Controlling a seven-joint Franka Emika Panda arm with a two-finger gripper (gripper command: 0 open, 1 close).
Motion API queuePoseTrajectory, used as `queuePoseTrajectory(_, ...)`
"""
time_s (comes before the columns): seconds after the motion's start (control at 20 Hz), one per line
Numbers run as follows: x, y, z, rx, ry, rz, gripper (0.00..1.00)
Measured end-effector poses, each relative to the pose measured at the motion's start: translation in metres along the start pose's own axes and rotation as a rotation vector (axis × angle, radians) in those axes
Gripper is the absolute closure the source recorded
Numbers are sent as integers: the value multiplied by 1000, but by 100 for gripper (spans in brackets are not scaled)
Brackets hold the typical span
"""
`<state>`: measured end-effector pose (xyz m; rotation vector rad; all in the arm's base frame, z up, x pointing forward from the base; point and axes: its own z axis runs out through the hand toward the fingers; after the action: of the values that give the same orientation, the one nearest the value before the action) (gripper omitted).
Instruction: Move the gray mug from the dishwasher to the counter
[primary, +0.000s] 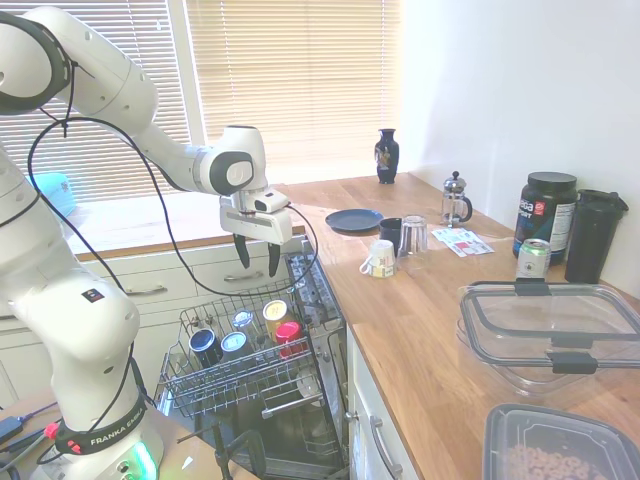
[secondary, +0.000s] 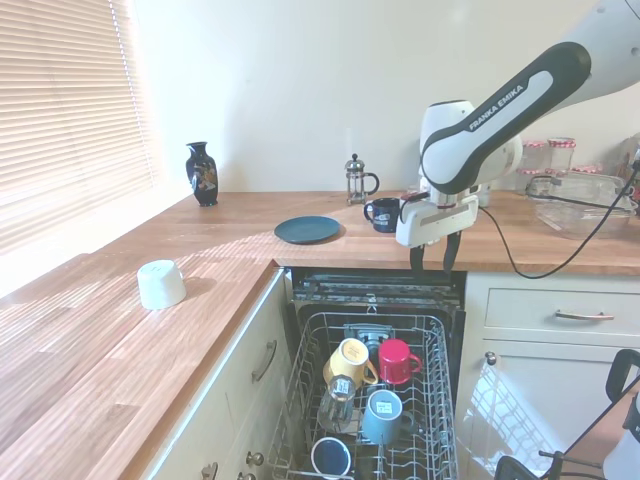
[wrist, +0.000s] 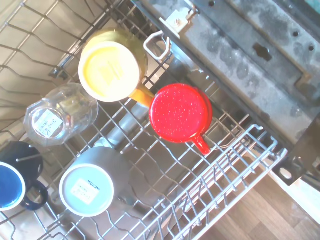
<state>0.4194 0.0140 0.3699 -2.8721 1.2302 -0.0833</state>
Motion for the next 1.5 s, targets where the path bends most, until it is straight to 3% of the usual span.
queuePoseTrajectory(0.25,1,-4,3,-12,-11,-6,0)
queuePoseTrajectory(0.5,-15,-22,27,-28,-47,-74,0)
queuePoseTrajectory(1.0,-64,-28,147,-33,-50,-285,0)
queuePoseTrajectory(1.5,-82,-24,208,-111,-105,-443,0)
